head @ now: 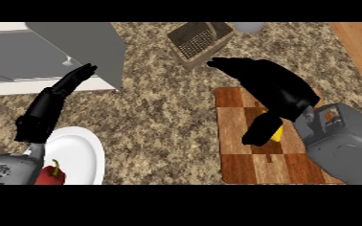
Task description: Pick the lemon from the cutting board and place it in the basket
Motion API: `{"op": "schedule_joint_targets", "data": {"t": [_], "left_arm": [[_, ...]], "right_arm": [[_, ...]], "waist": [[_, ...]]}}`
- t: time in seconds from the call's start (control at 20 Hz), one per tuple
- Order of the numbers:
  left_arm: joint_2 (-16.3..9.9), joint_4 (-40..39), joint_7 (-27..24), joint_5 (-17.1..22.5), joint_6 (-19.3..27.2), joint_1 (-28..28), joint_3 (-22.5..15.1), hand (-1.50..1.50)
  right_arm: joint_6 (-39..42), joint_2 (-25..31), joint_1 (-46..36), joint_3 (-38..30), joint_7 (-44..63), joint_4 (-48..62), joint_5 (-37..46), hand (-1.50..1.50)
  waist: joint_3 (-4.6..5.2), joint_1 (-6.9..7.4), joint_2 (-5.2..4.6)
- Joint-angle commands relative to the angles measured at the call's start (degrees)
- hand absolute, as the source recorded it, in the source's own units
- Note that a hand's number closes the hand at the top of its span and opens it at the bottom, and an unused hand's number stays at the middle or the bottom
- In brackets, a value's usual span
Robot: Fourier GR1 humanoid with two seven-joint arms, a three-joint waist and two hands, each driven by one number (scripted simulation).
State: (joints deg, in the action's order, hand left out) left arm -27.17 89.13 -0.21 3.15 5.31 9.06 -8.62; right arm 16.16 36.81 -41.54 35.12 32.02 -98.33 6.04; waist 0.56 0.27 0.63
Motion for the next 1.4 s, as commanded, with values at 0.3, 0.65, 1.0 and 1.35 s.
{"op": "schedule_joint_targets", "data": {"t": [0.3, 0.65, 1.0, 1.35], "left_arm": [[0.4, -1.5, -1.6, -0.8, 0.3, 2.4, 2.7, 0.00], [0.6, 0.5, 1.0, -0.5, -1.9, 3.1, 4.7, 0.00], [3.1, 1.0, 1.0, -2.7, -1.3, 1.8, 4.4, 0.00], [3.5, 1.0, -2.6, -3.5, -3.3, -0.9, 5.7, 0.00]], "right_arm": [[30.2, 4.4, -13.4, -1.8, 15.2, 4.7, -18.4, -1.50], [33.4, 1.6, -10.2, -2.8, 14.2, 7.9, -13.4, -1.50], [35.9, 0.3, -6.1, -1.1, 3.3, 13.1, -1.5, -1.50], [34.4, -2.6, 0.3, 2.1, 0.3, 15.6, 8.4, -1.50]], "waist": [[-0.42, -0.14, -0.56], [-0.54, -0.16, -0.59], [-0.59, 0.18, -0.78], [-0.57, 0.18, -0.77]]}}
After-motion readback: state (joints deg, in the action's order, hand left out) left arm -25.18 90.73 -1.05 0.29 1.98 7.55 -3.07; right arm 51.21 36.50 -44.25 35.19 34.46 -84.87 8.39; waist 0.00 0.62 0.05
